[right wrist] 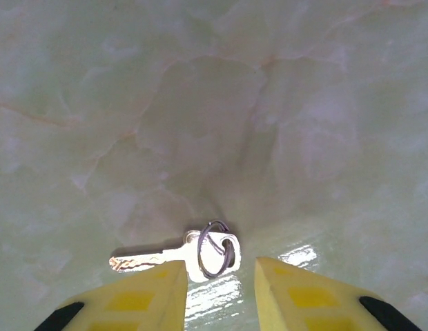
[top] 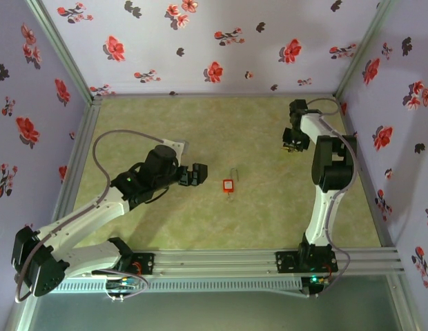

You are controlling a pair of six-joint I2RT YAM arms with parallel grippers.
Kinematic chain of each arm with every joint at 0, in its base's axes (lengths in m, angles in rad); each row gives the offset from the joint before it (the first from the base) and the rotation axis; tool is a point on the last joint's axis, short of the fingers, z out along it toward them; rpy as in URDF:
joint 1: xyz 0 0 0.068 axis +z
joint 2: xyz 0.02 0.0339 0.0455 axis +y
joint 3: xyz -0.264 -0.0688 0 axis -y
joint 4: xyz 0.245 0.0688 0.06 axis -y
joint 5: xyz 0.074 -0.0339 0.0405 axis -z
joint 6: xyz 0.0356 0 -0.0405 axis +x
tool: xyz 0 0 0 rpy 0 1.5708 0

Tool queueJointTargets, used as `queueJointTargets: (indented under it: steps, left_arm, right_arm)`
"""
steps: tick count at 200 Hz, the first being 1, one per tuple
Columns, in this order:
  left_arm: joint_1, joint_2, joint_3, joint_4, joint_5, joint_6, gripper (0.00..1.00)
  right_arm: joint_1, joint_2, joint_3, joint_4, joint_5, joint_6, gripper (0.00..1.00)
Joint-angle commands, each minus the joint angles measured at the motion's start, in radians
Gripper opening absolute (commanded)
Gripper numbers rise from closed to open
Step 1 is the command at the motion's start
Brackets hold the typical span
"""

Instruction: Unlock with the key

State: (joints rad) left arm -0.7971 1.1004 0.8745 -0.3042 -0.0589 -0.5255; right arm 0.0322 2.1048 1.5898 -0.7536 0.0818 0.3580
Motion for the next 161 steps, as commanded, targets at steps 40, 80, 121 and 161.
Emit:
queueJointTargets:
  steps: [40,80,121,161]
  left_arm:
    - [-0.007,-0.008,-0.002,0.025,-0.022,-0.008,0.99]
    - [-0.007,0.007,-0.004,0.044,-0.022,-0.020,0.99]
    - [-0.011,0.075,-0.002,0.166,0.034,-0.100,0.99]
    - [-0.018,0.211,0.030,0.407,0.143,-0.309,0.98]
  right_arm:
    - [-0.008,0.041,-0.003,0.030,0.004,-0.002,0.20]
    - [-0.008,0.006,-0.046,0.045,0.015,-0.002,0.05]
    - [-0.003,-0.110,-0.134,0.078,-0.036,0.015,0.00]
    - [0.032,-0.319,-0.265,0.134,-0.156,0.070,0.00]
